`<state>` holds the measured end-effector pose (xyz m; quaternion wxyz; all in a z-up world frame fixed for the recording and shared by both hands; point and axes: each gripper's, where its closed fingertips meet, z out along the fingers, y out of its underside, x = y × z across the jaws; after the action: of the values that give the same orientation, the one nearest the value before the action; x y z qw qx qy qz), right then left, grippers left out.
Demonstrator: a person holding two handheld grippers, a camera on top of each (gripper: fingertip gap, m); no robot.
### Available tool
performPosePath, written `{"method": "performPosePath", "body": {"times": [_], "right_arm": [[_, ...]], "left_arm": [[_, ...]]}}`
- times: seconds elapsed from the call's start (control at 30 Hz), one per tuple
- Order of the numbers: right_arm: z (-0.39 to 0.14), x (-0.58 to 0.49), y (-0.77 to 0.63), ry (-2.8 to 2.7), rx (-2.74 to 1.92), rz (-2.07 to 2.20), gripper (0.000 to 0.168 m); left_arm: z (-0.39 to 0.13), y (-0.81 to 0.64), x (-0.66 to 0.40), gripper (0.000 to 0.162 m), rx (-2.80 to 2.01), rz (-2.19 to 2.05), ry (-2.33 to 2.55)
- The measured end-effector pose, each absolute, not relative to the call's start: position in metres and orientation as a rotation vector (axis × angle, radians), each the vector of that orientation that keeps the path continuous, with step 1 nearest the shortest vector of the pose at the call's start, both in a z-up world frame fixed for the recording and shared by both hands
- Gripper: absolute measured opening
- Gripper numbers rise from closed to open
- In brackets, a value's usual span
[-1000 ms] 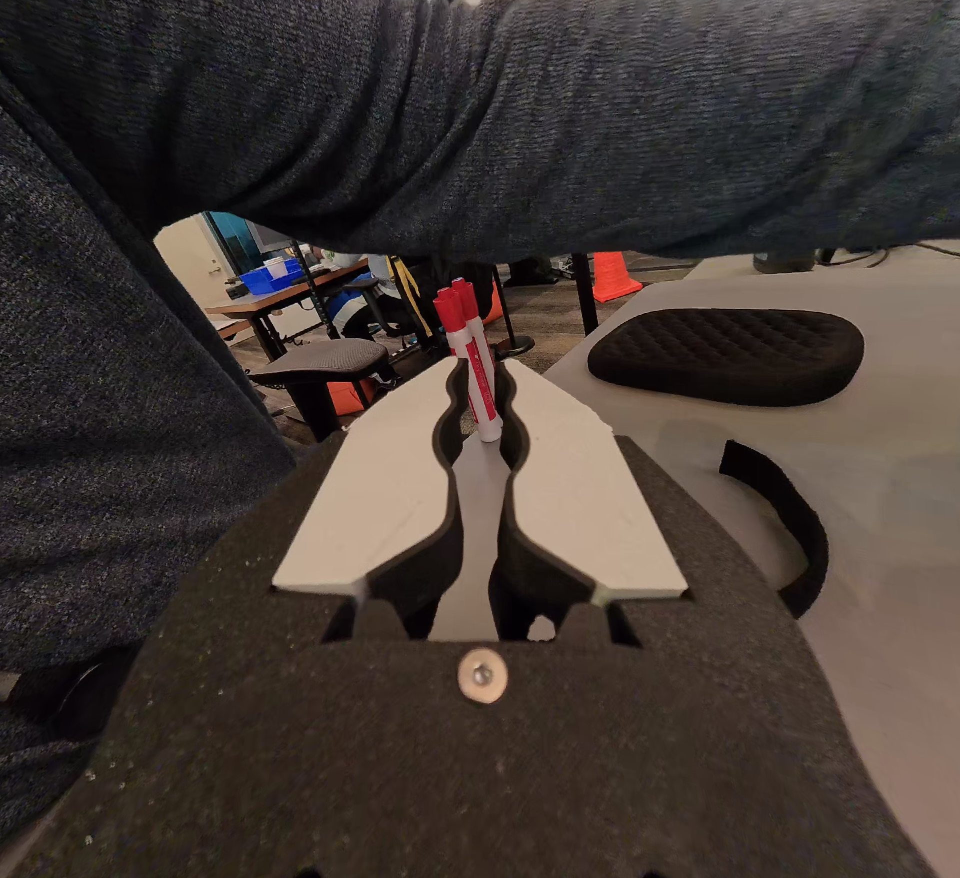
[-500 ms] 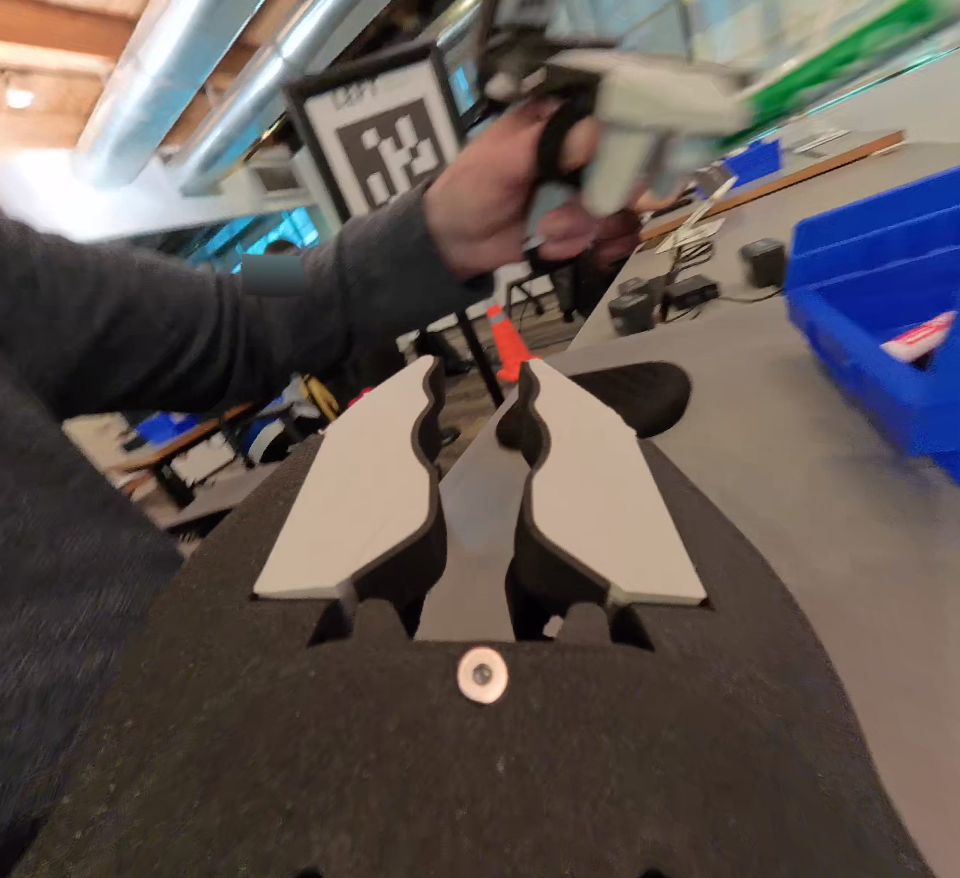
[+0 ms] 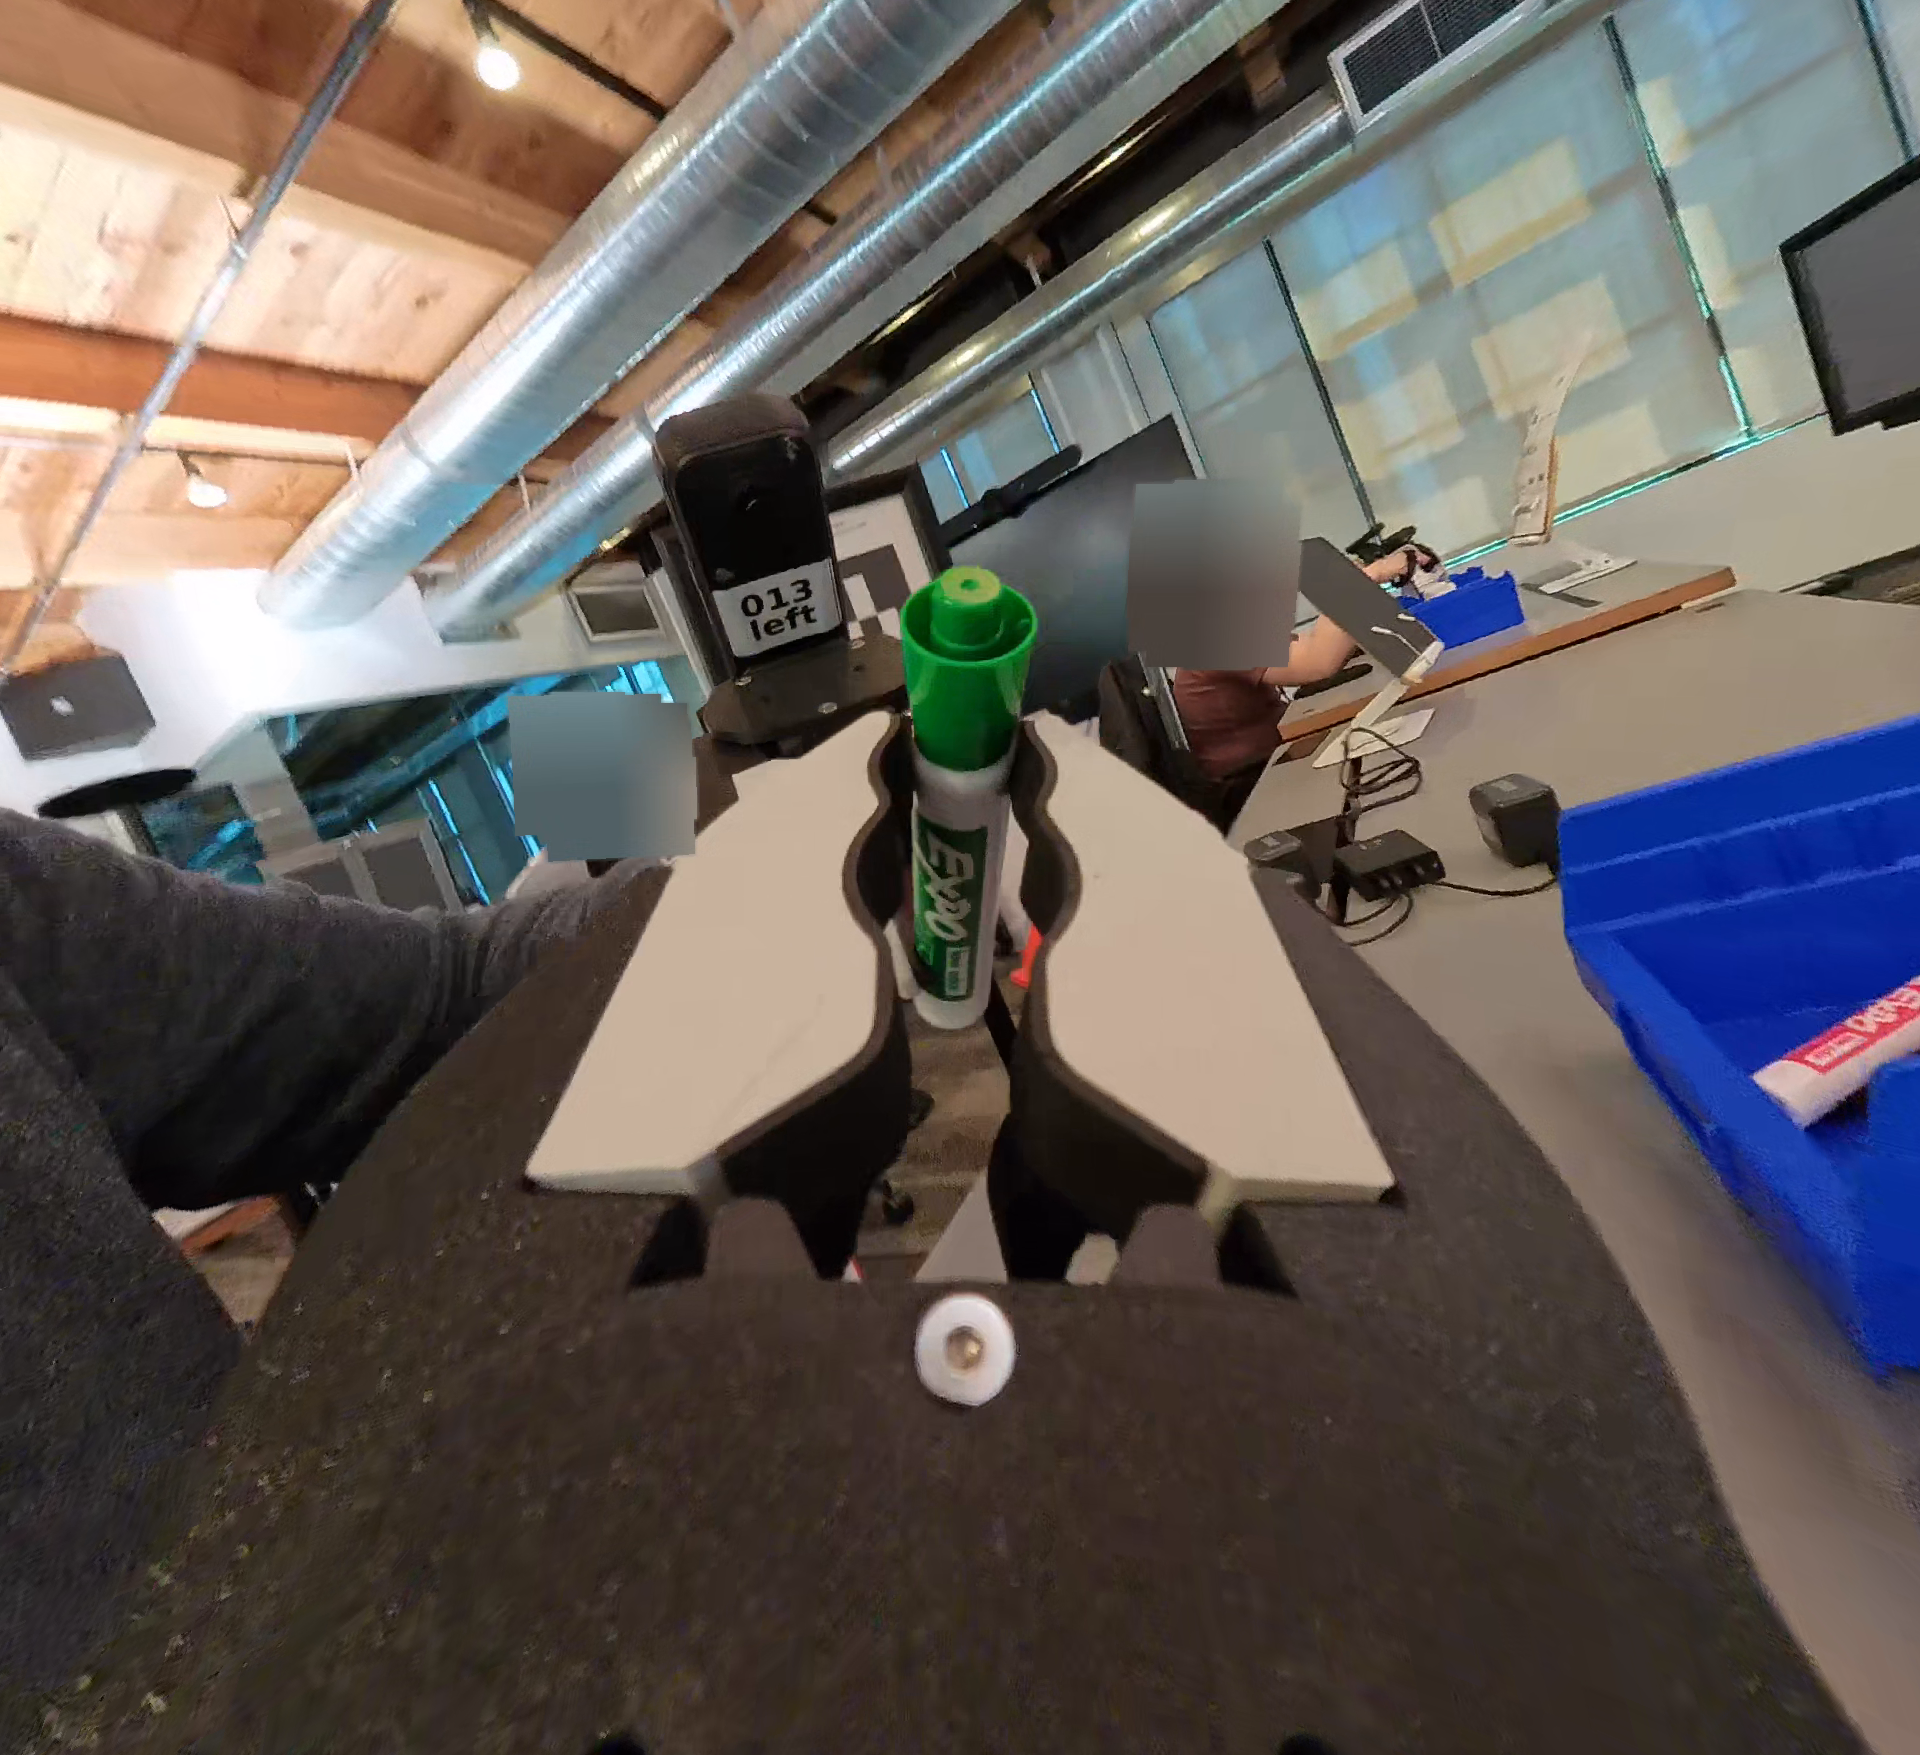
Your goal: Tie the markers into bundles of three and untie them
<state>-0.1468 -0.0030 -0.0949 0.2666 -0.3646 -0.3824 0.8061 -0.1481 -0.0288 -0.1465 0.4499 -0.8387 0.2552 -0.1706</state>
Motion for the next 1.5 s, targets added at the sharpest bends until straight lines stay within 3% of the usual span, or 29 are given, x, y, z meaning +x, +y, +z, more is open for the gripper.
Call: {"method": "performPosePath", "body": {"times": [0.1, 0.27, 0.33, 0.43, 0.53, 0.7, 0.73, 0.9, 0.93, 1.03, 1.13, 1.17, 1.23, 1.3, 1.4, 1.43, 1.5], "right_arm": [[-0.097, -0.146, -0.01, -1.142, -0.99, 2.106, 0.018], [-0.117, -0.146, -0.033, -1.463, -0.947, 1.872, 0.018], [-0.137, -0.149, -0.048, -1.625, -0.934, 1.794, 0.018], [-0.161, -0.154, -0.068, -1.767, -0.893, 1.736, 0.018], [-0.189, -0.158, -0.084, -1.896, -0.884, 1.668, 0.019], [-0.213, -0.161, -0.097, -1.959, -0.906, 1.662, 0.017], [-0.215, -0.161, -0.099, -1.971, -0.902, 1.652, 0.018], [-0.232, -0.164, -0.106, -2.013, -0.902, 1.585, 0.019], [-0.234, -0.164, -0.107, -2.016, -0.901, 1.576, 0.018], [-0.242, -0.164, -0.11, -2.051, -0.876, 1.498, 0.018], [-0.251, -0.164, -0.112, -2.072, -0.878, 1.463, 0.018], [-0.252, -0.164, -0.112, -2.074, -0.88, 1.466, 0.018], [-0.253, -0.164, -0.115, -2.079, -0.865, 1.461, 0.018], [-0.253, -0.163, -0.115, -2.079, -0.853, 1.456, 0.018], [-0.253, -0.162, -0.114, -2.071, -0.844, 1.457, 0.018], [-0.253, -0.162, -0.114, -2.074, -0.841, 1.462, 0.018], [-0.253, -0.161, -0.112, -2.07, -0.84, 1.465, 0.022]], "left_arm": [[-0.148, -0.035, -0.149, 0.018, -2.098, -0.441, 0.61], [-0.122, -0.065, -0.166, 0.063, -2.053, -0.323, 0.525], [-0.11, -0.089, -0.169, 0.066, -2.02, -0.308, 0.506], [-0.087, -0.124, -0.173, 0.097, -1.889, -0.258, 0.38], [-0.079, -0.156, -0.169, 0.146, -1.748, -0.25, 0.24], [-0.097, -0.197, -0.152, 0.146, -1.644, -0.391, 0.033], [-0.1, -0.204, -0.146, 0.133, -1.638, -0.448, 0.008], [-0.079, -0.248, -0.169, 0.012, -1.272, -0.49, -0.127], [-0.079, -0.253, -0.177, 0.0, -1.249, -0.443, -0.142], [-0.081, -0.255, -0.183, 0.002, -1.282, -0.323, -0.125], [-0.08, -0.25, -0.181, 0.053, -1.308, -0.3, -0.091], [-0.079, -0.247, -0.183, 0.084, -1.318, -0.305, -0.116], [-0.082, -0.241, -0.181, 0.099, -1.344, -0.342, -0.118], [-0.083, -0.24, -0.175, 0.072, -1.35, -0.367, -0.084], [-0.087, -0.239, -0.18, 0.054, -1.367, -0.304, -0.095], [-0.084, -0.242, -0.183, 0.05, -1.34, -0.269, -0.103], [-0.094, -0.242, -0.19, 0.062, -1.394, -0.202, -0.123]]}}
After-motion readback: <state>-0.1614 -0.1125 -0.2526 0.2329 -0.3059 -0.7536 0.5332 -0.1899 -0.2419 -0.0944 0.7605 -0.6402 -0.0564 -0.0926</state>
